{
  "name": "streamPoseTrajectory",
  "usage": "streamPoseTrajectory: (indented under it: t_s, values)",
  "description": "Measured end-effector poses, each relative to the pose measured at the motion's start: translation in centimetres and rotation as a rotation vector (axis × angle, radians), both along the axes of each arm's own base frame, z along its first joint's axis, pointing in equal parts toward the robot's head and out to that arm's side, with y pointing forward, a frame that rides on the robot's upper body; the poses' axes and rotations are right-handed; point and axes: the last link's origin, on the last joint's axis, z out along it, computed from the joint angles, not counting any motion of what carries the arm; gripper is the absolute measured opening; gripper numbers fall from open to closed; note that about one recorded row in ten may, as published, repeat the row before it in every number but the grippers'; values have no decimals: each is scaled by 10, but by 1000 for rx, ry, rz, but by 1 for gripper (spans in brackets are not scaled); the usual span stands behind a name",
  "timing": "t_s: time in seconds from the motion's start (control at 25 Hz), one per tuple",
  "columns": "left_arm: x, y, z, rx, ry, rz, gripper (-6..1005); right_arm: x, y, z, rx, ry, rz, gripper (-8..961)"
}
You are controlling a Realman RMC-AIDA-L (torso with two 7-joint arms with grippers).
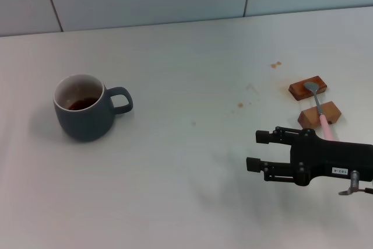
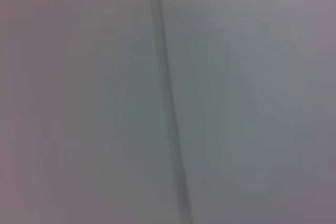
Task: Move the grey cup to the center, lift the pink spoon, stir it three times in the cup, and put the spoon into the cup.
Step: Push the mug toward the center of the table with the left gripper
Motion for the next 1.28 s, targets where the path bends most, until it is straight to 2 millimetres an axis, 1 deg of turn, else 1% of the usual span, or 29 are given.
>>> streamPoseTrajectory:
  t_s: [0.04, 0.08, 0.12, 0.16, 0.24, 0.28, 0.32, 0.36, 0.4, 0.44, 0.48, 0.52, 0.68, 0.72, 0.76, 0.84, 0.88, 1.0, 1.04, 1.08, 1.12, 1.2, 1.28]
  values:
    - [-10, -1, 8, 137, 33, 51, 781, 0, 0, 0, -1, 1, -2, 734]
    - [-16, 6, 2, 269, 218, 88, 734, 0, 0, 0, -2, 2, -1, 733]
    - [-16, 6, 2, 269, 218, 88, 688, 0, 0, 0, -2, 2, -1, 732]
    - [-15, 12, -9, 286, 300, 96, 641, 0, 0, 0, -2, 2, -1, 731]
    - [-15, 12, -9, 286, 300, 96, 549, -1, 0, 0, -2, 2, 0, 730]
    - [-11, 23, -34, 285, 443, 113, 502, -1, 1, 0, -2, 2, 2, 729]
    - [-7, 29, -49, 271, 516, 122, 287, -1, 1, 0, -2, 2, 2, 728]
    - [-7, 29, -49, 271, 516, 122, 267, -1, 1, 0, -2, 2, 3, 727]
    - [-4, 34, -61, 259, 571, 132, 246, -1, 1, 0, -2, 2, 3, 726]
    - [-4, 34, -61, 259, 571, 132, 226, -2, 2, 0, -3, 3, 3, 725]
    - [2, 42, -75, 246, 656, 142, 206, -2, 1, 0, -6, 6, 1, 725]
    - [2, 42, -75, 246, 656, 142, 186, -2, 1, 0, -6, 6, 1, 724]
    - [14, 43, -92, 211, 667, 107, 105, 0, -1, 2, -10, 8, -4, 720]
    - [14, 43, -92, 211, 667, 107, 84, 0, -1, 2, -10, 8, -4, 720]
    - [18, 43, -97, 197, 665, 92, 64, 0, -1, 2, -10, 6, -5, 719]
    - [19, 42, -99, 191, 664, 85, 42, 1, -2, 2, -11, 6, -7, 717]
    - [23, 41, -104, 176, 656, 70, 31, 2, -3, 2, -13, 4, -10, 716]
    - [28, 40, -109, 159, 650, 49, -2, 3, -4, 2, -14, 3, -12, 714]
    - [30, 40, -112, 150, 649, 37, -2, 3, -4, 2, -14, 3, -13, 713]
    - [37, 39, -120, 124, 645, 7, -2, 3, -5, 2, -15, 4, -14, 712]
    - [37, 39, -120, 124, 645, 7, -2, 3, -5, 2, -15, 4, -14, 711]
    - [44, 38, -129, 91, 644, -28, -2, 3, -5, 1, -16, 5, -16, 710]
    - [47, 37, -132, 80, 645, -37, -2, 3, -5, 1, -17, 5, -17, 708]
